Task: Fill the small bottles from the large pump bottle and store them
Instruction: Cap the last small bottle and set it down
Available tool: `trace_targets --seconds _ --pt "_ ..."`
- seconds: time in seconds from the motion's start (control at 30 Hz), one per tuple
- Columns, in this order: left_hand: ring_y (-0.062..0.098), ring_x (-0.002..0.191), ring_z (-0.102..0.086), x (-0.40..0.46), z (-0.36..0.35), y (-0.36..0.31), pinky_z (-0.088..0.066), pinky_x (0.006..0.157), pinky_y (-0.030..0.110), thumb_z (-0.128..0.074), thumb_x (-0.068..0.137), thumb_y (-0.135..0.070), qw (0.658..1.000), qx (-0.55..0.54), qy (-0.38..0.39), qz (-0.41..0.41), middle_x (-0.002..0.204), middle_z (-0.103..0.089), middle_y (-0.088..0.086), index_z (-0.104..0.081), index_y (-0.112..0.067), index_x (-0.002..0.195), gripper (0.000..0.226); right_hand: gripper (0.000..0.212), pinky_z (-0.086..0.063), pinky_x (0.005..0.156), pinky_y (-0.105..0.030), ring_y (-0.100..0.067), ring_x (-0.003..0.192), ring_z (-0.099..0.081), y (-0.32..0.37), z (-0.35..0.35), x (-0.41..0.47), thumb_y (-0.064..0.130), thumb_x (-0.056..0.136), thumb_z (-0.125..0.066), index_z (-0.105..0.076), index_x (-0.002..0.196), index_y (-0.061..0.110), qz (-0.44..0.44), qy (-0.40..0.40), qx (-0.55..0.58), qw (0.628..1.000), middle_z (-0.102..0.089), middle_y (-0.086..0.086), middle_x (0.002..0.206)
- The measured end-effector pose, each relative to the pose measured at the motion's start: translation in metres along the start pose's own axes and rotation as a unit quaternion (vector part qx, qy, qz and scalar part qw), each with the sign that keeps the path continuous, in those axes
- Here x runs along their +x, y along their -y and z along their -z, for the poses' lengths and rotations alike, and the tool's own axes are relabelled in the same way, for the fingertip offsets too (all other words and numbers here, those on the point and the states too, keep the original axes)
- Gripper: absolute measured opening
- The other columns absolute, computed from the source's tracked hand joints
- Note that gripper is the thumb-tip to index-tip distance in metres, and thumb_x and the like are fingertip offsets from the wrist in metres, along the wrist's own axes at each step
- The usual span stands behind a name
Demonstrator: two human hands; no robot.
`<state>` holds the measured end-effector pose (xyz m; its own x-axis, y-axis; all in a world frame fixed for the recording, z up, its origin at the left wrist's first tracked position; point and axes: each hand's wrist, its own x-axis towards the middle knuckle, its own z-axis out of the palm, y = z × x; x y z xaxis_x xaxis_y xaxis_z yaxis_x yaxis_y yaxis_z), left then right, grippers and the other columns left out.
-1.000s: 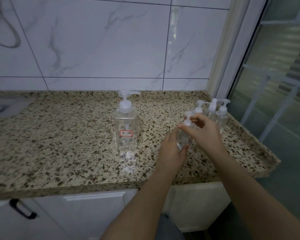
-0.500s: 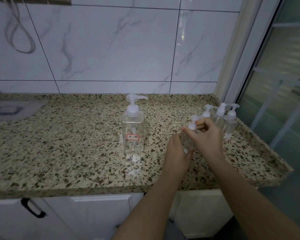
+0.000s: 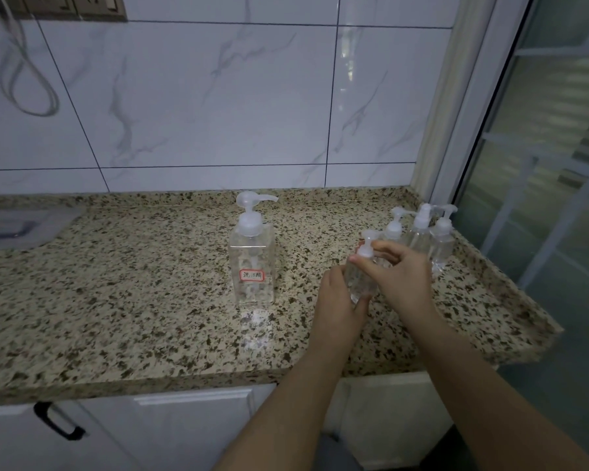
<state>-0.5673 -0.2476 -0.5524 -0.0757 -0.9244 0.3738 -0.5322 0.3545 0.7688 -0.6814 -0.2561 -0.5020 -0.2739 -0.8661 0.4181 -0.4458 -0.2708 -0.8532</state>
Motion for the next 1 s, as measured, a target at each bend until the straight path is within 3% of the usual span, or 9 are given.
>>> trace_targets --seconds 0.1,0.23,0.37,0.43,0.53,0.67,0.77,0.9,1.0 --pt "0.001 0.111 -0.040 0.001 0.002 -0.002 -0.034 0.089 0.004 -0.067 0.093 -0.022 1.000 0.002 0.000 -0.005 0.128 -0.048 -0.002 -0.042 -0.013 0.139 0.052 0.047 -0.052 0.090 -0.017 -0.004 0.098 -0.066 0.002 -0.005 -0.004 0.030 0.071 -0.091 -0.075 0.111 0.012 -0.002 -0.030 0.010 0.999 -0.071 0.010 0.101" --pt "0.011 0.120 -0.047 0.006 0.005 -0.005 -0.039 0.101 0.021 -0.065 0.094 -0.018 1.000 0.008 0.028 -0.002 0.131 -0.052 0.002 -0.043 -0.011 0.143 0.054 0.046 -0.050 0.095 -0.018 0.000 0.105 -0.065 0.004 0.000 -0.005 0.025 0.080 -0.086 -0.071 0.123 0.017 -0.030 0.017 0.034 0.999 -0.070 0.013 0.109" --pt "0.019 0.111 -0.057 0.021 0.015 -0.005 -0.049 0.095 0.037 -0.065 0.093 -0.022 0.996 0.048 0.072 0.027 0.122 -0.059 0.001 -0.049 -0.015 0.134 0.045 0.051 -0.047 0.100 -0.014 0.004 0.115 -0.062 0.000 0.015 -0.011 0.017 0.088 -0.079 -0.063 0.137 0.019 -0.035 0.084 0.063 0.994 -0.068 0.011 0.125" --pt "0.022 0.110 -0.058 0.029 0.021 -0.006 -0.049 0.094 0.041 -0.065 0.093 -0.024 0.992 0.069 0.100 0.039 0.122 -0.060 0.003 -0.048 -0.015 0.133 0.045 0.050 -0.048 0.105 -0.021 -0.001 0.117 -0.063 -0.004 0.023 -0.012 0.012 0.091 -0.075 -0.060 0.139 0.015 -0.050 0.084 0.062 0.993 -0.068 0.007 0.128" --pt "0.023 0.111 -0.057 0.039 0.023 -0.005 -0.048 0.092 0.038 -0.065 0.093 -0.027 0.987 0.090 0.125 0.045 0.125 -0.060 0.006 -0.047 -0.015 0.133 0.046 0.044 -0.052 0.105 -0.029 -0.005 0.111 -0.066 -0.010 0.032 -0.009 0.009 0.093 -0.073 -0.062 0.136 0.012 -0.065 0.044 0.044 0.996 -0.071 0.006 0.118" --pt "0.023 0.120 -0.055 0.048 0.020 -0.006 -0.044 0.092 0.032 -0.061 0.096 -0.025 0.989 0.072 0.121 0.051 0.133 -0.058 0.004 -0.043 -0.017 0.142 0.050 0.042 -0.056 0.094 -0.025 -0.005 0.095 -0.066 -0.019 0.042 0.002 0.008 0.095 -0.070 -0.060 0.135 0.013 -0.093 -0.011 0.008 0.996 -0.070 0.006 0.104" --pt "0.023 0.123 -0.054 0.054 0.017 -0.011 -0.043 0.093 0.031 -0.060 0.097 -0.024 0.991 0.053 0.112 0.050 0.136 -0.057 0.003 -0.039 -0.018 0.147 0.054 0.046 -0.056 0.083 -0.017 -0.006 0.084 -0.067 -0.026 0.044 0.009 0.006 0.094 -0.069 -0.059 0.137 0.016 -0.091 0.002 -0.035 0.995 -0.071 0.004 0.092" --pt "0.020 0.114 -0.057 0.063 0.013 -0.014 -0.039 0.084 0.025 -0.066 0.093 -0.024 0.993 0.016 0.104 0.061 0.129 -0.061 0.003 -0.045 -0.015 0.142 0.054 0.051 -0.057 0.083 -0.026 -0.007 0.087 -0.066 -0.029 0.043 0.013 0.007 0.094 -0.067 -0.055 0.142 0.021 -0.082 0.027 -0.063 0.994 -0.071 0.005 0.094" --pt "0.017 0.115 -0.057 0.068 0.008 -0.007 -0.038 0.085 0.022 -0.076 0.085 -0.022 0.994 0.007 0.099 0.052 0.130 -0.060 0.001 -0.043 -0.016 0.142 0.066 0.052 -0.049 0.071 -0.008 -0.002 0.085 -0.064 -0.035 0.040 0.016 0.007 0.095 -0.067 -0.052 0.143 0.020 -0.074 0.030 -0.067 0.995 -0.071 0.004 0.094"
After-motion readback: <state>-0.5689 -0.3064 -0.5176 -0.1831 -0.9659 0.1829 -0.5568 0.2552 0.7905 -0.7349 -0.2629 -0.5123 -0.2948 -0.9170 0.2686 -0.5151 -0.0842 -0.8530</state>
